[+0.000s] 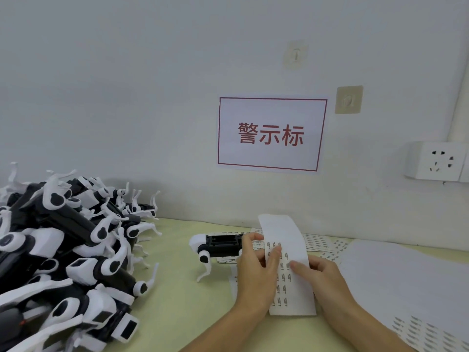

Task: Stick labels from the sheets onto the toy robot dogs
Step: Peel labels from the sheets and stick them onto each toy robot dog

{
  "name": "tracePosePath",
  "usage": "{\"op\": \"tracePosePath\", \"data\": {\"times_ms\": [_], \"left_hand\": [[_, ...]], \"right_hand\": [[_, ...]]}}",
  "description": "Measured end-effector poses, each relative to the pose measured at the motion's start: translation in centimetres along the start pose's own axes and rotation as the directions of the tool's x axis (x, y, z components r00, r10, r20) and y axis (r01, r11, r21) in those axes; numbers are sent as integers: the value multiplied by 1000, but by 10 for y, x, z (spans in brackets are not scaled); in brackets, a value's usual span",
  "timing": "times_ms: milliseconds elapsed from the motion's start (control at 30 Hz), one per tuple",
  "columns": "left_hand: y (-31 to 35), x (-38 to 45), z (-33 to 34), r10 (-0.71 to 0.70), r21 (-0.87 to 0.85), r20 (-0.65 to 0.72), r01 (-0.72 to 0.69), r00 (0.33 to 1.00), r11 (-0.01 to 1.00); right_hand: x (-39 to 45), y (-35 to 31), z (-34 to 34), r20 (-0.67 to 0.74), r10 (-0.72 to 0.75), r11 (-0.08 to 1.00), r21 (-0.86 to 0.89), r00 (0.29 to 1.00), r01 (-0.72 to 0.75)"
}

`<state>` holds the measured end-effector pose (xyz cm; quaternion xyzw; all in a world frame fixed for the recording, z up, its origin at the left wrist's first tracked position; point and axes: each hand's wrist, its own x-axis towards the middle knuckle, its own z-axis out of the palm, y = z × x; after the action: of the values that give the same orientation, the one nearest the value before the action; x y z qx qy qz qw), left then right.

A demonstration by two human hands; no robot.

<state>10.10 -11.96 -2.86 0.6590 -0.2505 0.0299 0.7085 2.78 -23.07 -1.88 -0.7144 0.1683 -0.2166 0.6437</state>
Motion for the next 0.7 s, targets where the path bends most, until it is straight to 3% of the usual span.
{"op": "tracePosePath", "data": {"times_ms": [167,367,533,700], "left_hand": [[-4,0,1,185,199,-13,-179,983,963],[-10,-5,4,436,502,97,-422,895,755],[-10,-5,5,460,556,191,-482,867,678],[-11,-4,5,446,528,220,-490,868,693]], "right_hand": [[0,3,1,-71,-37,999,10,997,38],[1,4,2,-98,-88,996,-40,991,85],[4,9,1,-95,-105,992,-84,990,97],[6,12,0,-91,-118,987,-122,989,107]]}}
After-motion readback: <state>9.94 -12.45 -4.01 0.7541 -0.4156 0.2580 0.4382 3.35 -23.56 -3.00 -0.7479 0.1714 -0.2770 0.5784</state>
